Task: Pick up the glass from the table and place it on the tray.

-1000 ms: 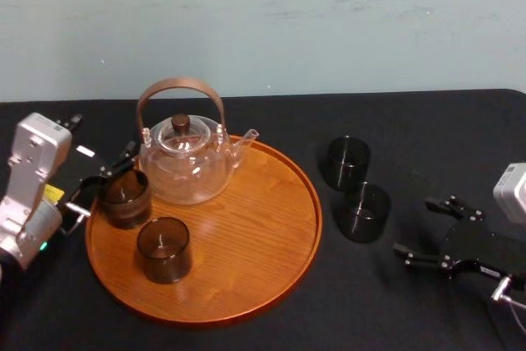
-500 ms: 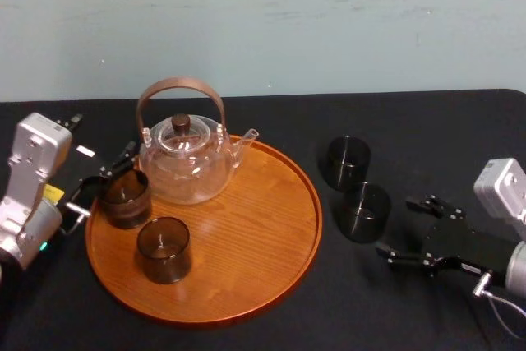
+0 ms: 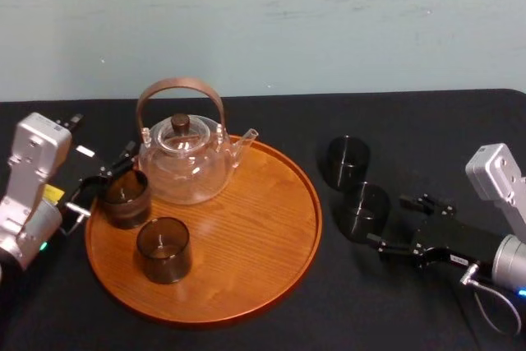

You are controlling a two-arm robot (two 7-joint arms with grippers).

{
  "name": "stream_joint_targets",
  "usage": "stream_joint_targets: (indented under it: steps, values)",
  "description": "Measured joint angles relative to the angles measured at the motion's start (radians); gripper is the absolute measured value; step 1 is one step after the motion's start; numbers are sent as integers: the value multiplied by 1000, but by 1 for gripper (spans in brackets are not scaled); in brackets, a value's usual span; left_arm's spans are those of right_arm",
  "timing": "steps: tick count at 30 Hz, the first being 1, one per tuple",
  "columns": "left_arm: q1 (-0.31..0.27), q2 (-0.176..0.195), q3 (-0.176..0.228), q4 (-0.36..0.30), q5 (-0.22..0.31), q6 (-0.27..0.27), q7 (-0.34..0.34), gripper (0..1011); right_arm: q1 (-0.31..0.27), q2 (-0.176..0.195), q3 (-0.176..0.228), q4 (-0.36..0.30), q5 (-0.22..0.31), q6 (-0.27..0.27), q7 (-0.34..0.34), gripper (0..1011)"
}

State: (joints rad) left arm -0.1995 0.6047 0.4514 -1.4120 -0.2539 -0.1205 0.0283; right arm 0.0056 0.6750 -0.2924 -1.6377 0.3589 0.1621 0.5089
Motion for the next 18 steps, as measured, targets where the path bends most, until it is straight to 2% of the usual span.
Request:
stream_joint_targets:
  steps: [9, 18]
  values:
    - [0, 0, 0, 0, 0, 0, 0, 1001, 10, -5, 0, 15, 31, 31, -11, 1002]
    - [0, 0, 0, 0, 0, 0, 0, 1001, 49, -16, -17, 48, 47, 42, -10, 1002]
